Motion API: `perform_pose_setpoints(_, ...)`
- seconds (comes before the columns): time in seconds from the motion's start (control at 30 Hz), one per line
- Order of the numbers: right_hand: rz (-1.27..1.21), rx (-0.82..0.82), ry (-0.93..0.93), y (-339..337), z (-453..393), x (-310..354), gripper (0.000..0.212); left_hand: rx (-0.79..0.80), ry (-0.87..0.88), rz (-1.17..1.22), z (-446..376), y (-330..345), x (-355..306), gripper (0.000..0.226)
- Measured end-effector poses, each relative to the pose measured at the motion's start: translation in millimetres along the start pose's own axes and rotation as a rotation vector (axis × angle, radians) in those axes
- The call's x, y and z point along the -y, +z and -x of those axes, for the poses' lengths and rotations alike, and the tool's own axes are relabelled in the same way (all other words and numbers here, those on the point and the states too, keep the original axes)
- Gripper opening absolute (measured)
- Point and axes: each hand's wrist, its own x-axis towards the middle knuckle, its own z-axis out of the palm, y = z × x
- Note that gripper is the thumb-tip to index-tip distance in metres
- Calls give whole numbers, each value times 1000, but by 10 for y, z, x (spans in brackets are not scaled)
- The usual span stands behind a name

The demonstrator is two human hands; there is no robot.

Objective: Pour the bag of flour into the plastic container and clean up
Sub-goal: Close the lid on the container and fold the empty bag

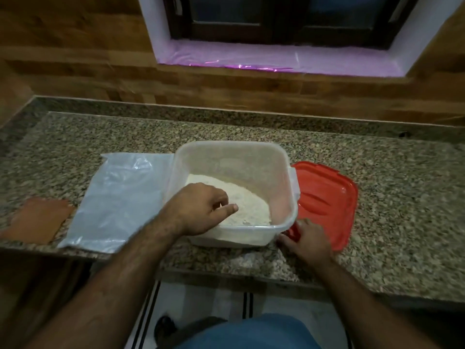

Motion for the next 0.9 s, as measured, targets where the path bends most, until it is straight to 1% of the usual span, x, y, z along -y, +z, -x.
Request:
perform_pose_setpoints(0.07,110,-41,-64,44,83,-71,22,-44,-39,8,6,-11,-14,61)
perform_pose_setpoints(0.1,144,-73,-73,32,101,-83,16,-62,-61,4,14,-7,-13,58)
perform_pose_setpoints(0.17,126,-180,-51,-70,59,-80,14,-91,-104,-13,35,8,-20,56)
perform_pose_setpoints(0.2,72,-254,-35,-161,26,-40,14,-108,-116,-17,47,26,-19,56)
perform_pose_setpoints(0.3,-173,-516,8,-623,-115,189,25,-155,-120,-39,55,49,-17,57)
perform_pose_setpoints(0.4,-390,-710,22,-1211,-171,528,25,-167,-100,-51,42,53,-15,59)
perform_pose_setpoints(0.47,-457,-804,-37,-1514,-163,717,26,-177,-82,-41,28,49,-13,58)
perform_pose_setpoints(0.53,-507,-878,-137,-1713,-141,889,28,-221,-72,-15,35,42,-28,53)
perform_pose_setpoints(0.63,-574,-1000,-278,-1925,-68,1130,33,-357,-47,116,74,36,-43,38)
perform_pose_setpoints(0.67,-616,-1030,-299,-1998,-38,1208,32,-392,-47,164,81,32,-28,39)
perform_pose_setpoints(0.73,-764,-1040,-315,-2140,4,1338,31,-439,-68,270,75,-6,6,52)
perform_pose_setpoints(0.77,-872,-1003,-303,-2190,4,1390,30,-474,-108,363,67,-45,20,59)
perform_pose_setpoints(0.8,-997,-927,-265,-2226,-9,1433,27,-523,-173,490,62,-119,-6,64)
perform_pose_setpoints(0.83,-1131,-808,-198,-2235,-45,1460,22,-585,-254,647,48,-189,-24,68)
perform_pose_setpoints(0.87,-1272,-661,-114,-2239,-82,1482,19,-646,-339,813,31,-264,-48,72)
perform_pose_setpoints(0.9,-1396,-511,-25,-2224,-126,1488,21,-699,-404,981,11,-325,-47,72)
